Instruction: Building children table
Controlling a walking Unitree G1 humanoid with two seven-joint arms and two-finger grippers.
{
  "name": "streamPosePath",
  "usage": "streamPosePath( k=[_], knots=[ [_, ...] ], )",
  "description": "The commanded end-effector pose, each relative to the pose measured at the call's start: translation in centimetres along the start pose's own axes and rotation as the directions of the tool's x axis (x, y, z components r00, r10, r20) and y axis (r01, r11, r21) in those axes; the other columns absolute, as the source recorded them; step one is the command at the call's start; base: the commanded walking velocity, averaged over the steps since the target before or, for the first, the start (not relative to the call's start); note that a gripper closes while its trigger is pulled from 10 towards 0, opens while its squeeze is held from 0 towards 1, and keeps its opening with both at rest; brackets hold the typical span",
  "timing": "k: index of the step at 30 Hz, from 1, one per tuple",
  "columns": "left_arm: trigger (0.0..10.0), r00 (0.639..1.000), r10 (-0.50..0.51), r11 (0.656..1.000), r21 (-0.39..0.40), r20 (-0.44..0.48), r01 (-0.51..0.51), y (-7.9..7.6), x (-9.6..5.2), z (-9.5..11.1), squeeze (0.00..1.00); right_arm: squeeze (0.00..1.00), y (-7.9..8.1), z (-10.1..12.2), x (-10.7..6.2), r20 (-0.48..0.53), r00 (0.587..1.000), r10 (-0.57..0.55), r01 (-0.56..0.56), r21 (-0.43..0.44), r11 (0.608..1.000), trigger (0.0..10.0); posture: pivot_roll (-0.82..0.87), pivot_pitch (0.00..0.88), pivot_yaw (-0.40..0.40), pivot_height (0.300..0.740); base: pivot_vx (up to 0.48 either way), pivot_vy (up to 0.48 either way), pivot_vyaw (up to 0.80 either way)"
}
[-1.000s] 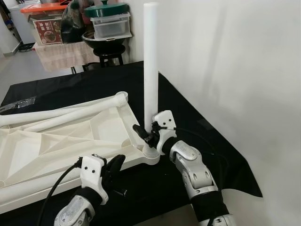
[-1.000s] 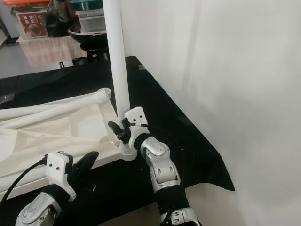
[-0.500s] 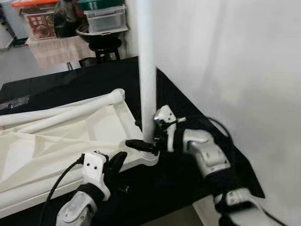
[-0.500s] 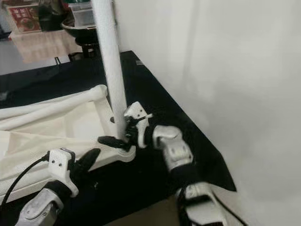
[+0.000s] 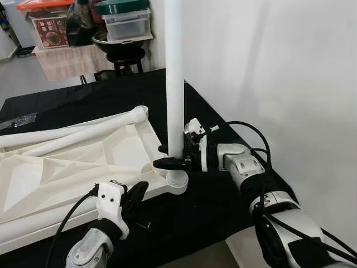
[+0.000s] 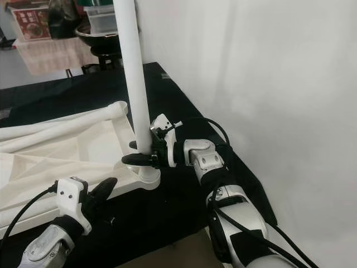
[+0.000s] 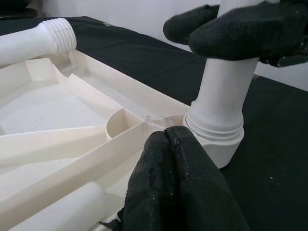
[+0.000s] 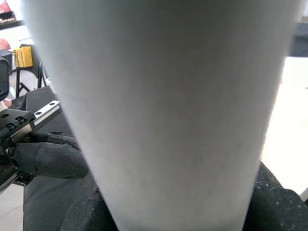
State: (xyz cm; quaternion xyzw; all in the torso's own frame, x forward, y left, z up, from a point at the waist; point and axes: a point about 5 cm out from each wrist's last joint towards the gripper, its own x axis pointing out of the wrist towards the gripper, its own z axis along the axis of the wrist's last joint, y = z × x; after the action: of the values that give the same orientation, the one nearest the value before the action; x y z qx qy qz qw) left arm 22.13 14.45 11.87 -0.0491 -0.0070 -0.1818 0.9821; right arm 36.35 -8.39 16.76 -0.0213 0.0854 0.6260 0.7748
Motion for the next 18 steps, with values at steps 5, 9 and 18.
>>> streamPosePath(
  k=[5,9,18],
  knots=[
    [10.0,1.0,0.0,1.0,0.0,-0.011,0.0,-0.2,-0.1,-0.3,0.0,0.0,-0.4,-0.8,-0.7,-0.006,0.996,-0.09,0.09,-0.051,0.995,0.0,0.01,0.016,0.016,0.74,0.0,0.0,0.0],
    [10.0,1.0,0.002,1.0,-0.002,-0.006,-0.002,-0.3,-0.3,-0.1,0.0,0.0,-0.4,-1.8,-1.9,-0.008,0.981,-0.193,0.193,-0.061,0.979,0.0,0.0,0.028,0.013,0.74,0.0,0.0,0.0],
    [10.0,1.0,-0.002,1.0,0.0,-0.009,0.002,0.0,-0.8,0.1,0.0,0.0,5.8,-3.0,1.4,0.08,0.742,-0.665,0.67,-0.105,0.735,0.0,-0.04,0.057,0.045,0.74,0.0,0.0,0.0]
  ],
)
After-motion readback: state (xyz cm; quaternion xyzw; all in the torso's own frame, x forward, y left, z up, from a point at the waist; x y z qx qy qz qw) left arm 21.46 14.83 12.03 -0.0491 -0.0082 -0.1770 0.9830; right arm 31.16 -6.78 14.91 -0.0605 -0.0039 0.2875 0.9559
